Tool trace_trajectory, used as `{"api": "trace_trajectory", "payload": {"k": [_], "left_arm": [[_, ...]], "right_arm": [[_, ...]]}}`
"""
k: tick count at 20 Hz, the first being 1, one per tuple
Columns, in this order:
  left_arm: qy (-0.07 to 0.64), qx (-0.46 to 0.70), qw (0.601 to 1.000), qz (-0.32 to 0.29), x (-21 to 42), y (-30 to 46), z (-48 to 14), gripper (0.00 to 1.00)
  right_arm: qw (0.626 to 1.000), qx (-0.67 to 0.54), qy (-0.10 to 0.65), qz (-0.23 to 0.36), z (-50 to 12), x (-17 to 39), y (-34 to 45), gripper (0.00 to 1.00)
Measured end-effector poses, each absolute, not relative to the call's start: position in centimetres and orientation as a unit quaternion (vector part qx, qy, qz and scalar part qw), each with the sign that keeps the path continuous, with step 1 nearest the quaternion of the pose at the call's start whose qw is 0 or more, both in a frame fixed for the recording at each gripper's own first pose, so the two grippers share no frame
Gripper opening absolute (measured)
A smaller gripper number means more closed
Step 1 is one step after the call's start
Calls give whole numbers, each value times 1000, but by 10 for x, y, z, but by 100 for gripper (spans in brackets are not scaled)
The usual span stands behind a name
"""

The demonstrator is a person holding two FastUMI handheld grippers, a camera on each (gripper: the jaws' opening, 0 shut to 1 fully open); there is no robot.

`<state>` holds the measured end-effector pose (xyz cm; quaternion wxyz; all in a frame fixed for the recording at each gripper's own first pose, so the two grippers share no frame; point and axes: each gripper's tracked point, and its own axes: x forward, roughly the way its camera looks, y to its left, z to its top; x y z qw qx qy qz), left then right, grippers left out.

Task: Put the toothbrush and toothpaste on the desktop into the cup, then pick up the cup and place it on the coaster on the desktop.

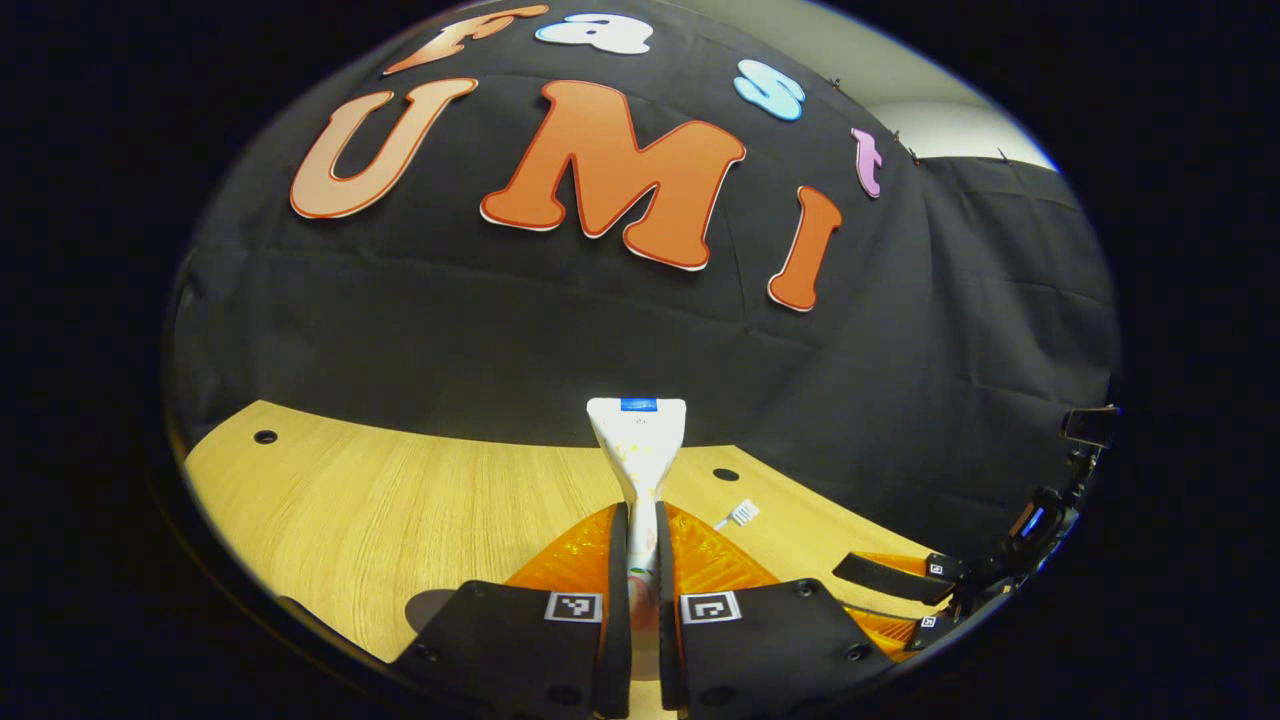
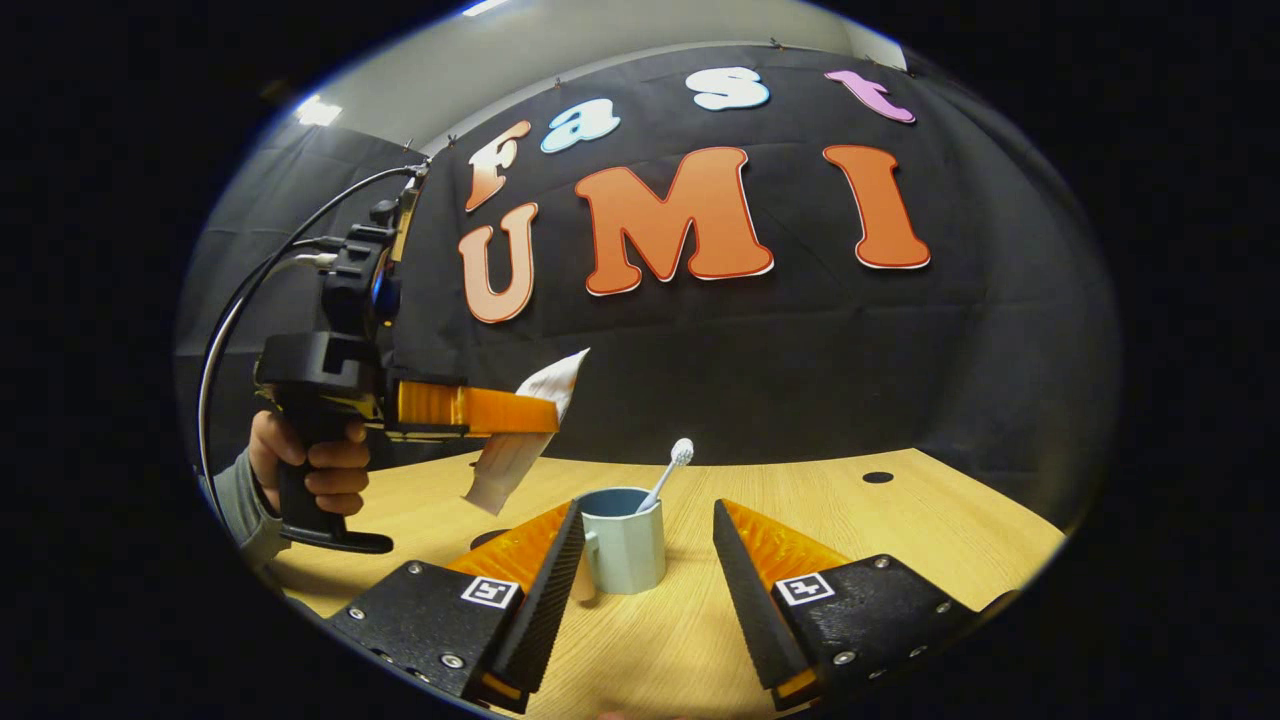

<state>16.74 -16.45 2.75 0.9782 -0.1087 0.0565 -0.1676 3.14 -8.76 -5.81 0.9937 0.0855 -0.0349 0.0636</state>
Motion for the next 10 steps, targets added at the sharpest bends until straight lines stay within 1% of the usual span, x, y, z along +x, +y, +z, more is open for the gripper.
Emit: {"api": "trace_trajectory", "payload": {"k": [4,10], "left_arm": [[31,-132,973,-186,181,-174,35,14],[-6,-151,969,-196,202,-181,44,14]], "right_arm": [[994,85,-38,59,-55,25,-92,80],[994,91,-36,57,-57,17,-92,82]]}}
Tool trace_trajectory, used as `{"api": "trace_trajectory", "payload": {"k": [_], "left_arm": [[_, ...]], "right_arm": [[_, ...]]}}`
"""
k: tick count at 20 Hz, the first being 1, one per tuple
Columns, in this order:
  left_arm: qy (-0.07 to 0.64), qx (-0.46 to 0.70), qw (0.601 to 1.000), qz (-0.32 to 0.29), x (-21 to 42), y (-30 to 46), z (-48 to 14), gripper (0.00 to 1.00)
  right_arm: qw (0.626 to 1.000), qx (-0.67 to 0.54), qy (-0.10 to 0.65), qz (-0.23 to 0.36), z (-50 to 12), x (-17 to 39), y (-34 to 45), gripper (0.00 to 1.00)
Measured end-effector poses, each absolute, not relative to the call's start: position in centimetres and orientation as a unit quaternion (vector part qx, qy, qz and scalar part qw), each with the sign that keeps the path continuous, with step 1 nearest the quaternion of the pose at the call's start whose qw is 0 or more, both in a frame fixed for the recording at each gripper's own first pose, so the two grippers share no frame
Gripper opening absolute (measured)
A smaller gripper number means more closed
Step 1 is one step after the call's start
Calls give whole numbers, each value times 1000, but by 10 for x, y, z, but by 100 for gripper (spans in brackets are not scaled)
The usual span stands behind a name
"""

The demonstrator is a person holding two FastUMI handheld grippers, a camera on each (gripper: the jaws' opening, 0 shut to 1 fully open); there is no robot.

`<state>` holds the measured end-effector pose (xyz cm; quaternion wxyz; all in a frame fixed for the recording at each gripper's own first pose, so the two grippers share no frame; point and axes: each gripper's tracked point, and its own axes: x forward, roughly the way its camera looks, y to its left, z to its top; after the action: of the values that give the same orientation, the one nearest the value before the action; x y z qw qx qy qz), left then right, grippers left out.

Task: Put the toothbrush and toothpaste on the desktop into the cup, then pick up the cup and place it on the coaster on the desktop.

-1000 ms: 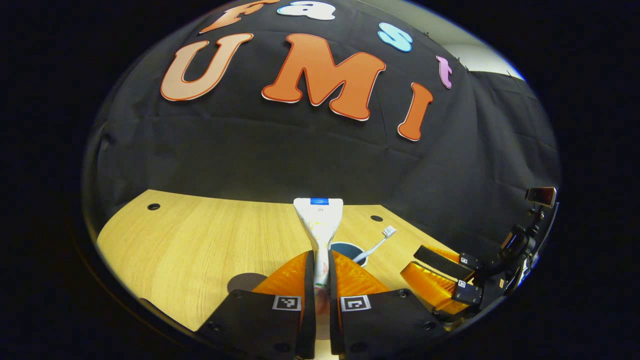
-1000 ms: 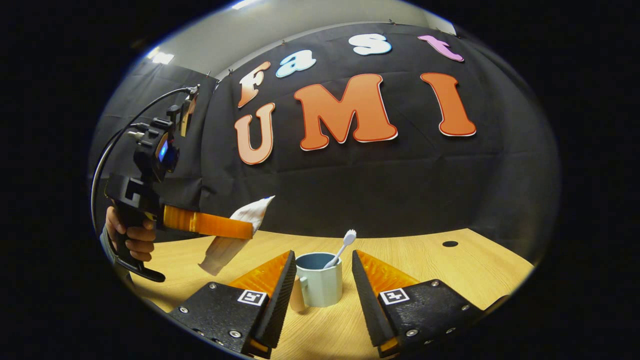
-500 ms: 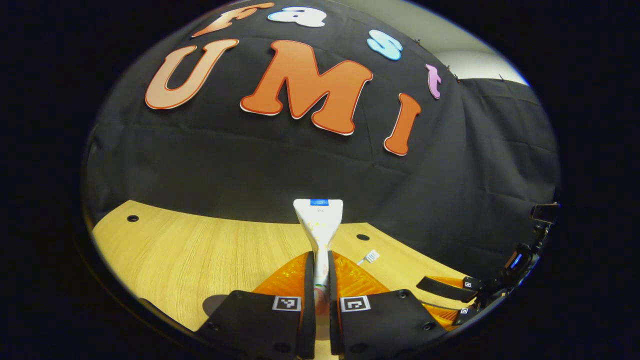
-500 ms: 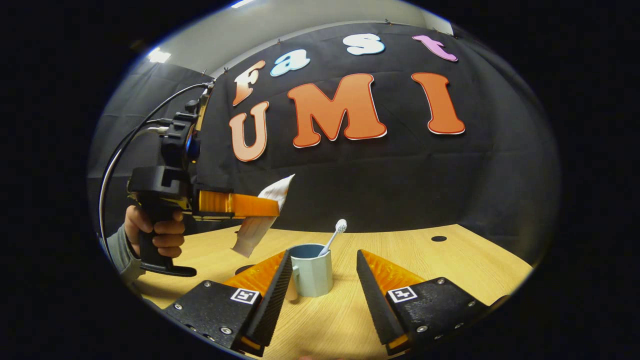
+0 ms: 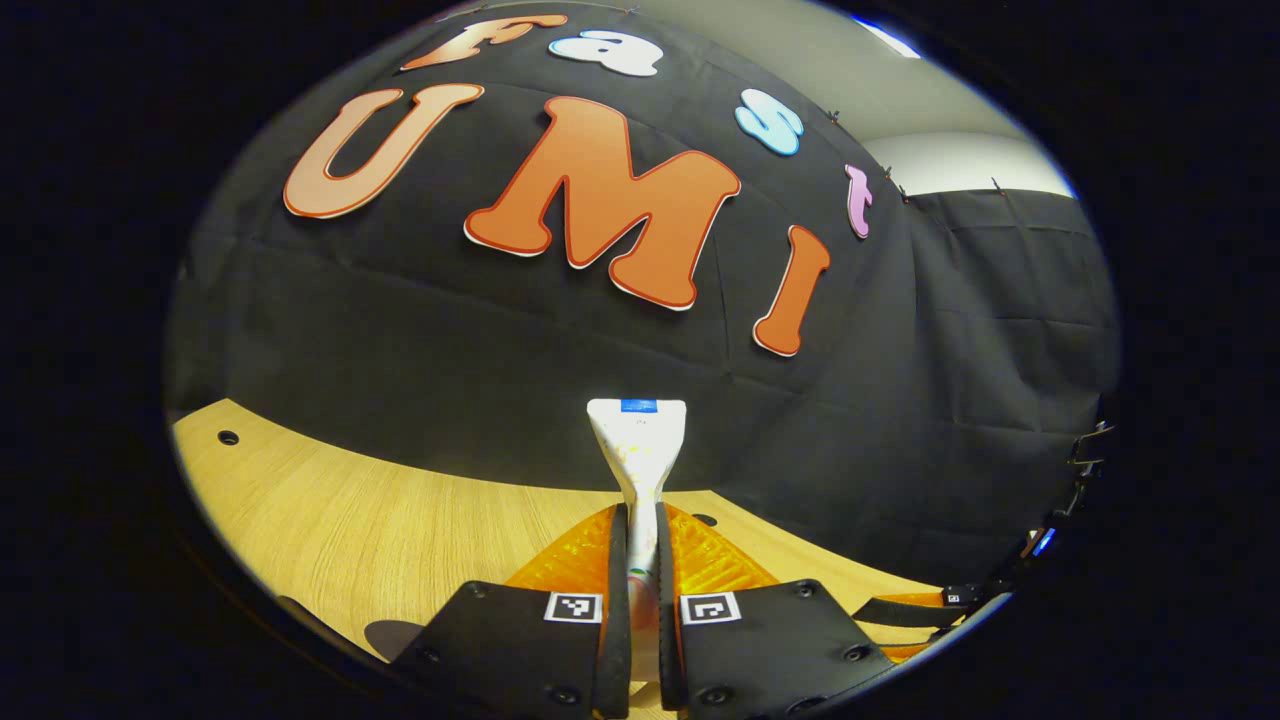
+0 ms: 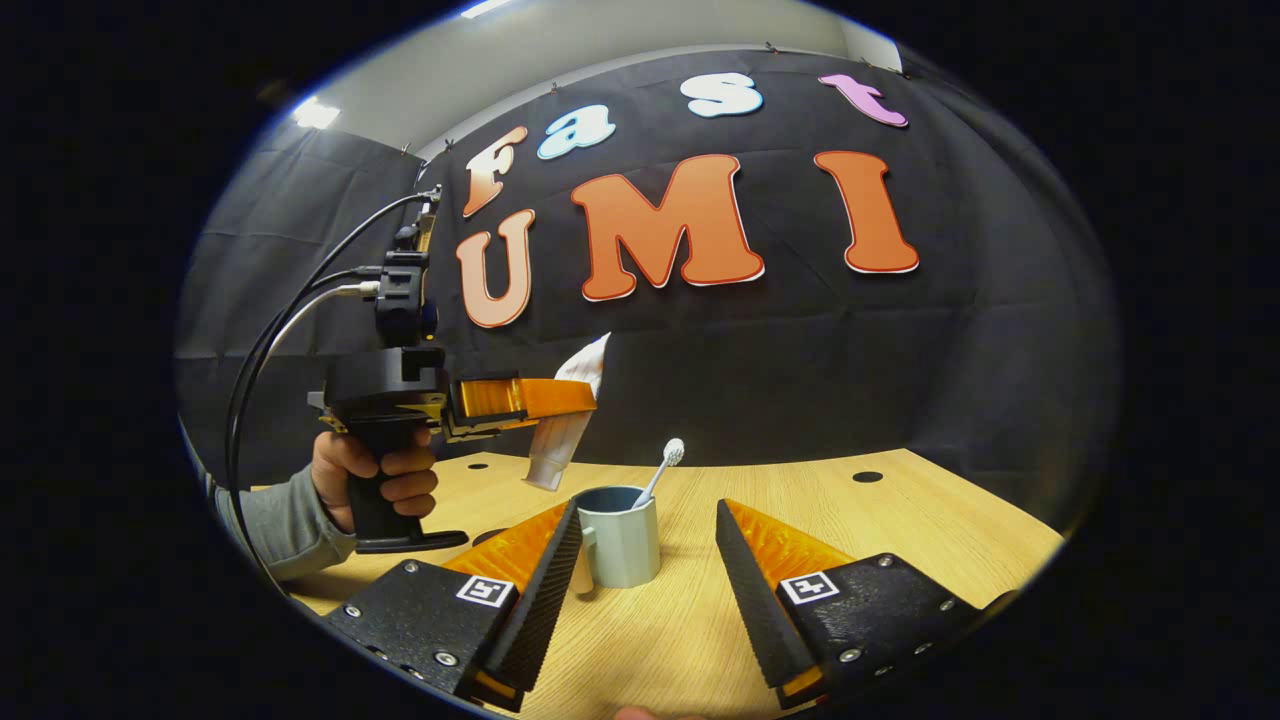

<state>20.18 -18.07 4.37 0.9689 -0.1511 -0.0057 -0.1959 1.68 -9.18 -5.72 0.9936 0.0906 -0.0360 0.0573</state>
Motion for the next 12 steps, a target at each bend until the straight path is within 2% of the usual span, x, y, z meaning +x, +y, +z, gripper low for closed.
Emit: {"api": "trace_trajectory", "payload": {"k": [1,2,3,12], "left_arm": [[-8,-154,968,-199,205,-184,42,14],[-7,-156,967,-202,207,-188,40,14],[-10,-161,965,-206,210,-191,39,14],[2,-144,968,-207,234,-205,13,14]], "right_arm": [[994,88,-34,56,-59,16,-93,82],[994,87,-33,55,-58,14,-93,77],[994,86,-32,55,-58,14,-92,82],[995,87,-28,49,-58,6,-95,83]]}}
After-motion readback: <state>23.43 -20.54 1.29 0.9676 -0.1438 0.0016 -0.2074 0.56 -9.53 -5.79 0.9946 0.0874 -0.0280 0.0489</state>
